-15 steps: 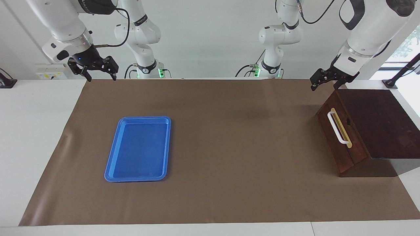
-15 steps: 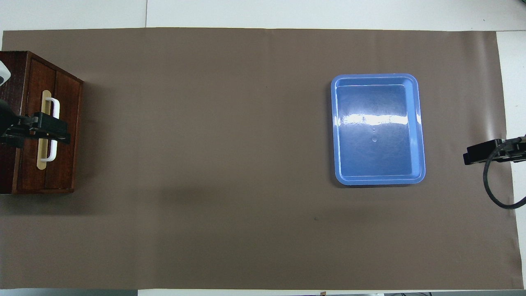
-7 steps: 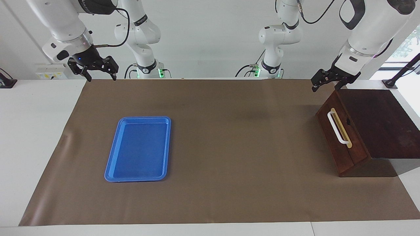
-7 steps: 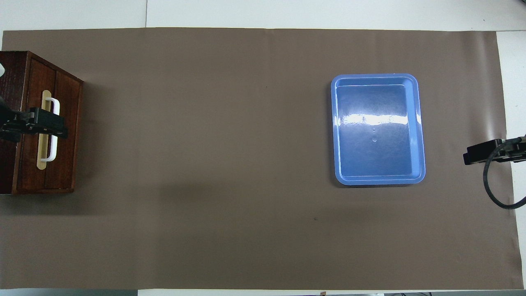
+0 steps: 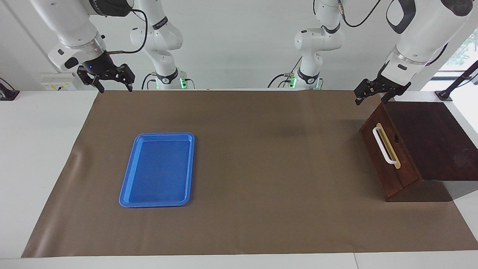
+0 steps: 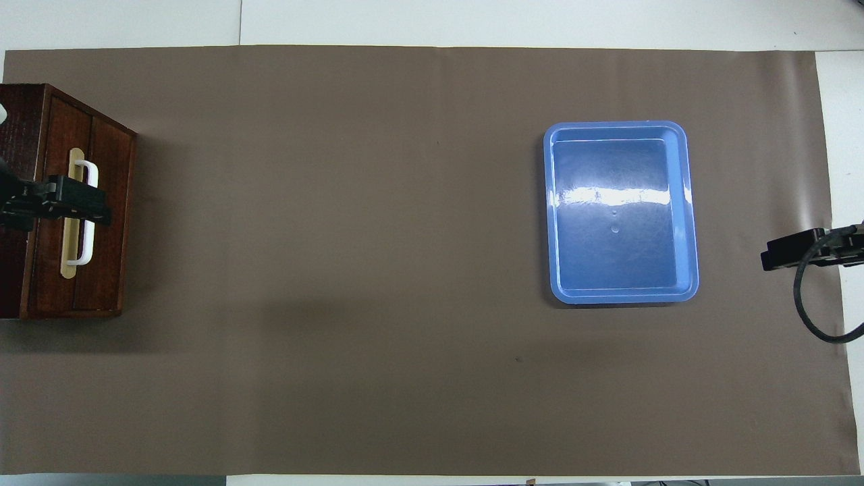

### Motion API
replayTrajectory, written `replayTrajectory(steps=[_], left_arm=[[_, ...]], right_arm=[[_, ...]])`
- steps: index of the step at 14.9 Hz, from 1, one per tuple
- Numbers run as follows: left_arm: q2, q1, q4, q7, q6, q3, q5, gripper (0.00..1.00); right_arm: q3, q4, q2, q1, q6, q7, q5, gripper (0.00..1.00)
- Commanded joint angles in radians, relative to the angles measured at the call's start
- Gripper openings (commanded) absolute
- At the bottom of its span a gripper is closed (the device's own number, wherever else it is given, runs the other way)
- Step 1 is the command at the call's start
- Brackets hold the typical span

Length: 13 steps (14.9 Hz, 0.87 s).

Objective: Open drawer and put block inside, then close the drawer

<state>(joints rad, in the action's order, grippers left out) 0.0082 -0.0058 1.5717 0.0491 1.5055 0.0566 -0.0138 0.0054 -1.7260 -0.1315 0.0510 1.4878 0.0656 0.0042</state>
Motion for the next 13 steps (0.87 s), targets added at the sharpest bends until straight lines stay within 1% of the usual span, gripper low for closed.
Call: replayTrajectory(steps=[1, 9, 13], left_arm=[[0.009, 0.013, -0.018, -0.021, 0.010, 0.008, -0.011, 1.00], [0.007, 0.015, -0.015, -0.032, 0.010, 0.002, -0.015, 1.00], [0.007, 0.013, -0.015, -0.032, 0.010, 0.002, -0.015, 1.00]], right_arm=[[0.007, 0.003, -0.005, 0.010, -0.017, 0.019, -0.013, 1.00], [0.007, 0.003, -0.005, 0.012, -0.017, 0.020, -0.013, 1.00], [-0.007, 0.006, -0.002, 0.024, -0.014, 0.022, -0.013, 1.00]])
